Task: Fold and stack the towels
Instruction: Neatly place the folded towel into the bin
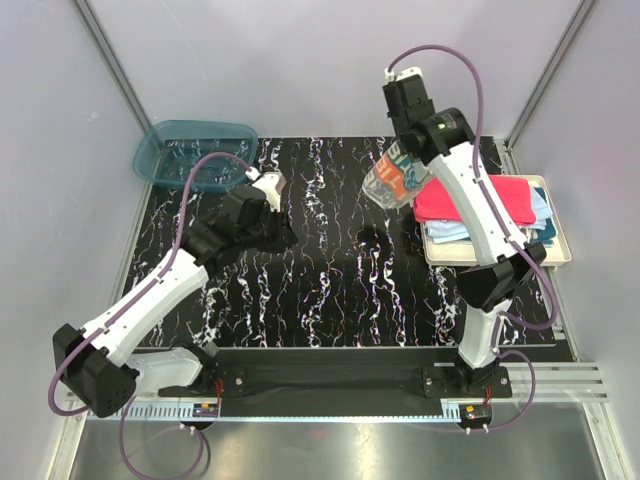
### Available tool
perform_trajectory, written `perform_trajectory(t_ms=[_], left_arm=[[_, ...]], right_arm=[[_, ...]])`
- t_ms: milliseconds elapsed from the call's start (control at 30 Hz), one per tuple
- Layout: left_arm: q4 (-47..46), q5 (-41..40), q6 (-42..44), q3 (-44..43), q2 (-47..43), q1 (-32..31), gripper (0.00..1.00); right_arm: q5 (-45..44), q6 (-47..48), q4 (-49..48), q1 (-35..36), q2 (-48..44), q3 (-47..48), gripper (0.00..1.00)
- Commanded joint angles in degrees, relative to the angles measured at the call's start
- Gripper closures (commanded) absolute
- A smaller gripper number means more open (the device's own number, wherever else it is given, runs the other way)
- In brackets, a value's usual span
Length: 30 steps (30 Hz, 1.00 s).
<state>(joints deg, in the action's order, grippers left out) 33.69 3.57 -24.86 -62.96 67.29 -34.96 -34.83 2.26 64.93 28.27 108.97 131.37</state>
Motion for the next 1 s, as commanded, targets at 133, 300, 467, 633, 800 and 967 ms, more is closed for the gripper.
perform_trajectory(t_ms=[133, 300, 467, 633, 800, 967], left_arm=[[-2.3, 3.5, 0.7, 0.8, 1.3, 0.2, 0.76], [-2.8, 4.9, 0.5, 1.0, 2.1, 0.2, 0.76], [-3.2, 6.3, 0.4, 1.3, 2.8, 0.3, 0.77], [-3.4, 6.9, 0.3, 1.6, 2.9, 0.2, 0.77], [-3.9, 8.6, 0.1, 1.8, 3.6, 0.2, 0.77], [-4.0, 9.0, 0.0, 1.9, 3.6, 0.2, 0.77]], right_arm=[[0.3, 1.4, 2.1, -5.4, -1.2, 5.0, 1.0], [5.0, 0.4, -0.4, -12.9, -5.1, -1.9, 1.0], [10.4, -1.6, -4.3, -21.0, -7.3, -9.3, 1.0], [14.6, -4.2, -9.2, -31.5, -9.0, -18.2, 1.0], [17.7, -7.0, -13.1, -37.8, -8.5, -24.2, 1.0], [18.4, -10.4, -12.7, -41.6, -4.8, -25.3, 0.97]])
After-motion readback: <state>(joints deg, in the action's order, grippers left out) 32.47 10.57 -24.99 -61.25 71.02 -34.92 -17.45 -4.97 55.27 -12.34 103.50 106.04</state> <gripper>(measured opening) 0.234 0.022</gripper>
